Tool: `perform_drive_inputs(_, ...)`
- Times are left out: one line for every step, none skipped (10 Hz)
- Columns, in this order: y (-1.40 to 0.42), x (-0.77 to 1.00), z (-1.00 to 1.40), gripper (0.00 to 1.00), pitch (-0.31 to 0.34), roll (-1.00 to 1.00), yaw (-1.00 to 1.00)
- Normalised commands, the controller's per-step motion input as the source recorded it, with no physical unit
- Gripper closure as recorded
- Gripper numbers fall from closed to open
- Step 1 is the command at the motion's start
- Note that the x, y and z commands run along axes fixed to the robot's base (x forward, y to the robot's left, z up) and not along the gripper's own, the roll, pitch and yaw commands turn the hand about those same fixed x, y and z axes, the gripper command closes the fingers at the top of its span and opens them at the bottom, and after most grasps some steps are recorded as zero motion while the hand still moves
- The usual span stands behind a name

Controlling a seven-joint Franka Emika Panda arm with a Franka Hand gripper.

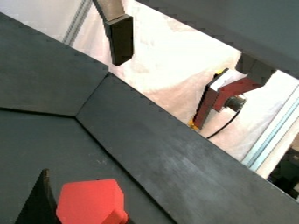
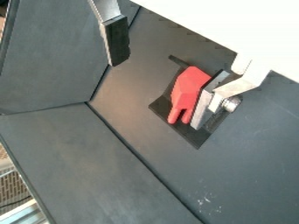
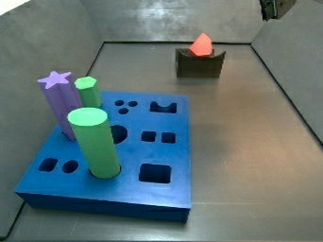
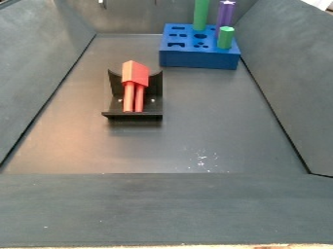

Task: Pick up the 3 prong object. Move up. Place the 3 prong object on the fixture. Regrasp the 3 prong object. Move to above the board. Insert the 3 prong object.
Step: Regrasp the 3 prong object.

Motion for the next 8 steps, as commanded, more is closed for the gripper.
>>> perform_drive_inputs(0.08, 0.03, -1.0, 0.0, 0.027, 0.2, 0.21)
perform_drive_inputs(0.07, 0.03, -1.0, 0.0, 0.007, 0.18, 0.21)
perform_drive_inputs(0.07, 0.05, -1.0, 0.0, -0.04, 0.16, 0.18)
perform_drive_inputs(0.06, 0.06, -1.0, 0.0, -0.059, 0.13, 0.16)
perform_drive_inputs(0.06, 0.07, -1.0, 0.0, -0.091, 0.1, 0.12)
perform_drive_inputs(0.06, 0.08, -1.0, 0.0, -0.115, 0.08, 0.08)
perform_drive_inputs(0.05, 0.08, -1.0, 0.0, -0.122, 0.08, 0.05)
perform_drive_inputs(0.05, 0.09, -1.0, 0.0, -0.12, 0.08, 0.03)
